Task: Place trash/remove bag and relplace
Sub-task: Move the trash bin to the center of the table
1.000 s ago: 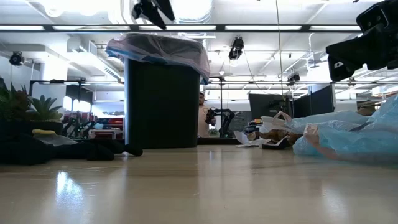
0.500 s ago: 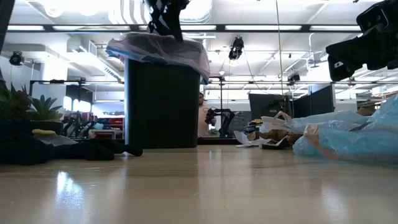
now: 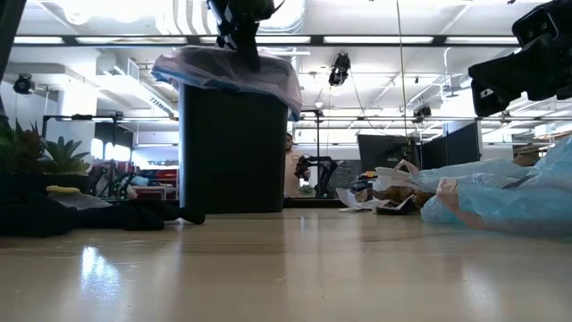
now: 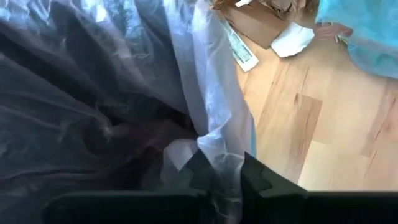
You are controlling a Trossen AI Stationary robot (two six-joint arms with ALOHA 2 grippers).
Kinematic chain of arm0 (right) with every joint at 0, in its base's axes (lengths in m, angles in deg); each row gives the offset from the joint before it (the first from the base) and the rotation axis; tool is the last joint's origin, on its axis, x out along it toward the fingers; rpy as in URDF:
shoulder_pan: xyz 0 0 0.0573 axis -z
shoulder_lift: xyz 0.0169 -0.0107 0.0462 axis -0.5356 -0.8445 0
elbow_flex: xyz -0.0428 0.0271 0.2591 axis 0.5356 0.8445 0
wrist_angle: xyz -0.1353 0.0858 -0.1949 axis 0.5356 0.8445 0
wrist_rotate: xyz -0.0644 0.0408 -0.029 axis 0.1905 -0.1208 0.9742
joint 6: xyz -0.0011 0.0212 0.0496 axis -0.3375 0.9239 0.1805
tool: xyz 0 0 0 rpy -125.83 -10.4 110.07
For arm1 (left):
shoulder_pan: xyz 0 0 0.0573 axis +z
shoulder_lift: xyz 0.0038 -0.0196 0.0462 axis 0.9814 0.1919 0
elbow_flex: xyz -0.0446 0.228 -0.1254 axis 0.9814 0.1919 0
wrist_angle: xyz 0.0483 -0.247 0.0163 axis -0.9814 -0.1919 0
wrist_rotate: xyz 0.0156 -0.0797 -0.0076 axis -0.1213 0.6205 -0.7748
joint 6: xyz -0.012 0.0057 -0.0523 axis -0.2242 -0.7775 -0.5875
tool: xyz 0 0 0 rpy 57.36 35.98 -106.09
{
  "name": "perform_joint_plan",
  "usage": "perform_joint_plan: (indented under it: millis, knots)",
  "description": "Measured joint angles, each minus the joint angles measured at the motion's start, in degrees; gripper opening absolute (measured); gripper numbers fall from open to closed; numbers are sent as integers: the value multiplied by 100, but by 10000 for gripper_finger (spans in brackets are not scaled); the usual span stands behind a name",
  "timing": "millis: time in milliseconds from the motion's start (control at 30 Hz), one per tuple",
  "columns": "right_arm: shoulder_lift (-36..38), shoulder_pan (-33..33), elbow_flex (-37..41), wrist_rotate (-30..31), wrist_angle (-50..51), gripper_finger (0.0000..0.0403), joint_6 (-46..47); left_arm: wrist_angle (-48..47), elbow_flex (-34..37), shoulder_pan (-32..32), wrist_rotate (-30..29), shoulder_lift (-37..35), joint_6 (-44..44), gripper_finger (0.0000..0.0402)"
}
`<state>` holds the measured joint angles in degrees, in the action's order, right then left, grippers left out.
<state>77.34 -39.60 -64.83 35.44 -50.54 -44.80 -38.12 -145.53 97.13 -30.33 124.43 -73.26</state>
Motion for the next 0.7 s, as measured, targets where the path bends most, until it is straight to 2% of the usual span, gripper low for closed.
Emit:
perform_joint_plan:
  millis: [200,333,467,700]
  knots:
    - [-1,0,-1,48,2,0,-86,-330,10,-152,-13,-239,-106,8]
    - [-1,2,-1,372,-26,0,-1021,141,12,-462,38,-445,-331,6]
    - [0,2,0,420,-37,0,-1645,429,8,-838,77,-449,-447,6]
    - [-24,1,1,540,-108,0,-1455,704,8,-1525,-99,-223,-641,3]
